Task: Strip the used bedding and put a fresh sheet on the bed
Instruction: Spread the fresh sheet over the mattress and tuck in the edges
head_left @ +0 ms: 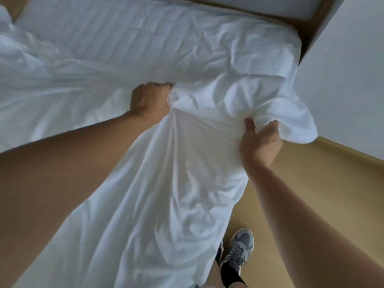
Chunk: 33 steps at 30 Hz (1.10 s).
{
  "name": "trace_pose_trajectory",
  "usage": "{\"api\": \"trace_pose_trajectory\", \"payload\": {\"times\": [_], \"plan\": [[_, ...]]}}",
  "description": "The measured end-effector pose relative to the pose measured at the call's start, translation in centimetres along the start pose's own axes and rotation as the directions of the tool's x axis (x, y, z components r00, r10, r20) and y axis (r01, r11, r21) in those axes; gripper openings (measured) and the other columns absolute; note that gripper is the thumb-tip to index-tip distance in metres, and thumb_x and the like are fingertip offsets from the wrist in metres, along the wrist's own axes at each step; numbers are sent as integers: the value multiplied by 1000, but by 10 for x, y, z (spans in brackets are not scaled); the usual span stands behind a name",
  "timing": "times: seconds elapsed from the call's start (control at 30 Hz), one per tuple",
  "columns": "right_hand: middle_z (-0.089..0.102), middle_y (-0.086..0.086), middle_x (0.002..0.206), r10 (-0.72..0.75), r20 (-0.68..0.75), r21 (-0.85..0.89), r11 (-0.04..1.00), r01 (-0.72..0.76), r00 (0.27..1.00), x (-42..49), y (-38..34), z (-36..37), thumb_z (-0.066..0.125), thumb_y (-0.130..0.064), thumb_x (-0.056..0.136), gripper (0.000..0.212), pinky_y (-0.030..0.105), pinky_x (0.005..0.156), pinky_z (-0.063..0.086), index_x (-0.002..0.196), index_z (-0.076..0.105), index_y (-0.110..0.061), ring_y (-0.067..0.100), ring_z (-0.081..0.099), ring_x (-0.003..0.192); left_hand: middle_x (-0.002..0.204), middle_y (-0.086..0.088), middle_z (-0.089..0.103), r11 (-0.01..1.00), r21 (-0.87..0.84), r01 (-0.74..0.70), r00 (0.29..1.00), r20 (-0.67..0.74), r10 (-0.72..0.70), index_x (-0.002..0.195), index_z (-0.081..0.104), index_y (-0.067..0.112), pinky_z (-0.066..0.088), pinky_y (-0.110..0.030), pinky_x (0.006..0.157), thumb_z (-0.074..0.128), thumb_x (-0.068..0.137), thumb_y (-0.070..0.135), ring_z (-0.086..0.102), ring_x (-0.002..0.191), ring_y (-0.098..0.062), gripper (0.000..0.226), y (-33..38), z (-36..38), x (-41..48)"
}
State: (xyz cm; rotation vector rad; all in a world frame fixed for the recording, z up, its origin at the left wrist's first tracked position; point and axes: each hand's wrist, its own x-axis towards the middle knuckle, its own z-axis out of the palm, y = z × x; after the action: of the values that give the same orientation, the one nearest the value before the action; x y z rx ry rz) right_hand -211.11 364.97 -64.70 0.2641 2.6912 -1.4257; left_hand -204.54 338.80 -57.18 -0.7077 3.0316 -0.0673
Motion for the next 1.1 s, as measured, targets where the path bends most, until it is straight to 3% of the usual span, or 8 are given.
{"api": "trace_pose_trajectory", "payload": {"times": [0.07,0.23,0.33,0.5,0.77,0.83,0.97,1.1], "plan": [[52,-9,69,20,-45,17,1000,-19,999,1,-12,13,66,-40,92,35,27,63,26,92,47,-11,29,51,73,89,-18,66,1000,-3,25,987,-160,-26,93,61,13,45,-43,72,79,67,23,64,82,-41,33,-14,-7,10],[57,12,131,412,84,-99,909,-404,907,-18,18,13,53,-79,80,84,42,100,40,130,47,-11,33,51,125,135,-16,47,987,25,156,985,67,-157,140,45,17,34,-47,100,81,56,70,46,119,-38,105,-31,31,-49],[57,17,126,456,127,-178,884,-432,881,-70,44,6,35,-88,79,93,43,91,42,127,47,-9,38,53,119,125,-16,52,978,-115,173,982,-55,-180,131,53,13,41,-48,92,72,74,67,50,110,-38,81,-38,53,-97],[64,21,110,463,89,-277,862,-424,882,-106,58,10,27,-82,87,84,37,78,30,110,57,-7,40,58,106,100,-19,63,934,-302,188,958,266,-107,97,65,4,43,-42,77,68,93,25,61,94,-40,21,-26,80,-119],[62,12,87,544,-53,-176,820,-545,837,-115,114,-32,32,-86,84,86,40,67,42,89,62,-6,34,57,86,69,0,53,815,-578,45,998,63,-11,74,58,7,36,-17,58,84,79,10,46,57,-16,27,-61,46,-158],[65,9,94,580,99,-43,814,-579,808,-129,111,-36,40,-87,82,80,37,63,43,93,63,-11,27,59,82,66,-2,54,830,-556,48,996,-39,-83,72,60,4,35,-21,58,83,79,5,46,56,-18,24,-69,40,-181],[72,12,114,563,599,104,650,-753,569,-187,98,-43,64,-92,51,87,49,81,60,103,69,-22,33,70,102,70,-10,58,833,-515,201,946,-119,-302,78,61,1,47,-35,63,80,83,6,51,61,-26,20,-64,31,-232],[75,14,104,452,692,91,718,-690,562,-234,97,-45,78,-85,47,94,55,86,59,107,72,-13,34,73,95,96,1,56,860,-494,131,986,155,-62,101,63,15,44,-25,66,88,74,39,52,74,-14,44,-18,27,-282]]}}
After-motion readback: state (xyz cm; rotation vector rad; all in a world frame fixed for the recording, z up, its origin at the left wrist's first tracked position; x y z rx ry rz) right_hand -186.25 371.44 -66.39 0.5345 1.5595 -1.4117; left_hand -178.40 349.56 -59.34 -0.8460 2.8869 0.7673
